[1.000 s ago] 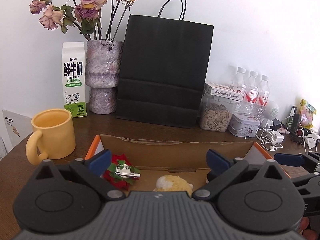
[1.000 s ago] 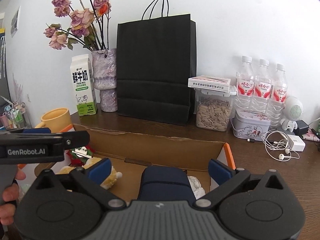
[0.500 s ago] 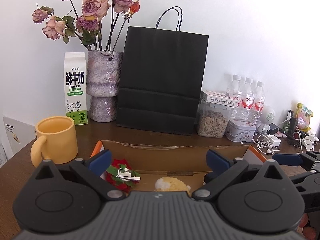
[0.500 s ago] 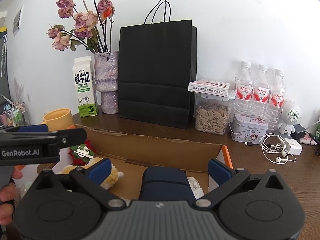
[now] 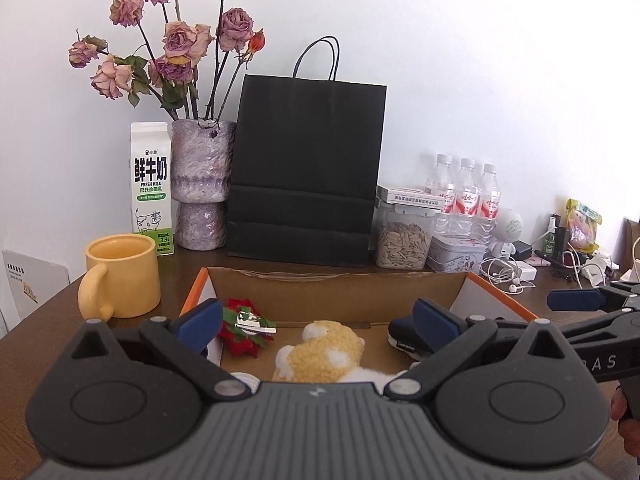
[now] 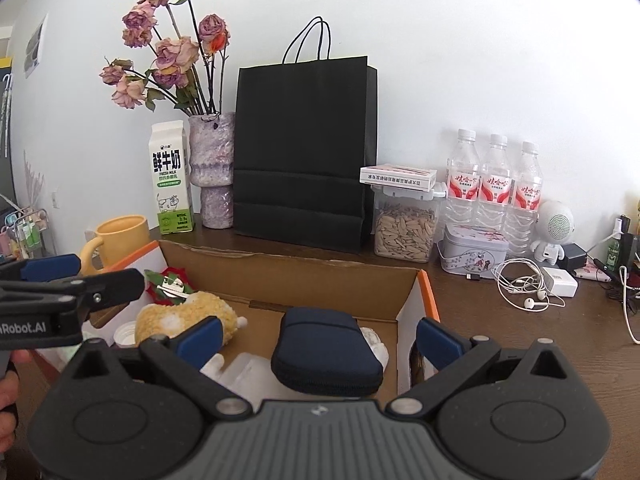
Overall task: Organize objects
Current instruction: 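Withdraw both tools from the box back toward the table, then grasp the coiled black braided cable with the right tool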
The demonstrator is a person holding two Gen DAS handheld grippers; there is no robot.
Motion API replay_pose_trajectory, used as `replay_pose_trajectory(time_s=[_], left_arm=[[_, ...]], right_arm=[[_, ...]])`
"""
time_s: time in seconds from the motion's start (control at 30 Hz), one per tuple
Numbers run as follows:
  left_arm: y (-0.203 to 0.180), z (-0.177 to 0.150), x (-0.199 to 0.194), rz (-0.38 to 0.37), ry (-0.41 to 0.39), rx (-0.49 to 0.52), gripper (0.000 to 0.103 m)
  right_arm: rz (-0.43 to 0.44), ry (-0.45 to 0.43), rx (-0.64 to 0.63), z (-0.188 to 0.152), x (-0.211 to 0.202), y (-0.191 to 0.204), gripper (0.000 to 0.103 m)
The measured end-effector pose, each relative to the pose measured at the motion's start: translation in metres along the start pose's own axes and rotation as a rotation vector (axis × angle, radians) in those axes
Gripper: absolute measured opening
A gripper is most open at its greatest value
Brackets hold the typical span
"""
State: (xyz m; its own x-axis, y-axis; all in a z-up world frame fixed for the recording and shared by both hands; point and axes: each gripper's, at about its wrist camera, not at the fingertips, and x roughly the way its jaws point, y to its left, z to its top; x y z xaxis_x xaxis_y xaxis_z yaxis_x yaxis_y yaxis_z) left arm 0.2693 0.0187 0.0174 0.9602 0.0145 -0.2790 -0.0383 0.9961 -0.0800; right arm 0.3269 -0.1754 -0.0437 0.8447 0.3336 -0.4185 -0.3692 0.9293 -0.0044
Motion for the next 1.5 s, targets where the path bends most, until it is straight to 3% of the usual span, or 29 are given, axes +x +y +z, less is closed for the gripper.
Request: replay_pose_trajectory(time_s=[0.5,0.67,0.8,1.1,1.5], left_arm=[[0.002,-0.03,-0.06,-0.003,-0.024,-0.019,0.103],[0.002,-0.041,-0.079,-0.004,-0.031,-0.027,0.103],[0.004,-0.05,-0.086,-0.001,0.013,-0.052,0.103],[-0.003,-0.065,-0.112,-0.01,0.085,-0.028,0.103],[-0.009,-0.074,-0.129,-0.026,0.192,0.006,0.103]], right_arm=[[-0.048,0.0,0.044,-0.047,-0.052,-0.001,0.103],[-0.102,0.01,0.02,-0.073,-0.07,0.008,0.103],[-0.084,-0.006,0.048,-0.085,-0.09,0.008,0.103],[-0.057,0.065,0.049,-0.108,-0.115,0.017,0.103],[-0.03,0.203,0.012,-0.115,-0.104,0.023,0.103]])
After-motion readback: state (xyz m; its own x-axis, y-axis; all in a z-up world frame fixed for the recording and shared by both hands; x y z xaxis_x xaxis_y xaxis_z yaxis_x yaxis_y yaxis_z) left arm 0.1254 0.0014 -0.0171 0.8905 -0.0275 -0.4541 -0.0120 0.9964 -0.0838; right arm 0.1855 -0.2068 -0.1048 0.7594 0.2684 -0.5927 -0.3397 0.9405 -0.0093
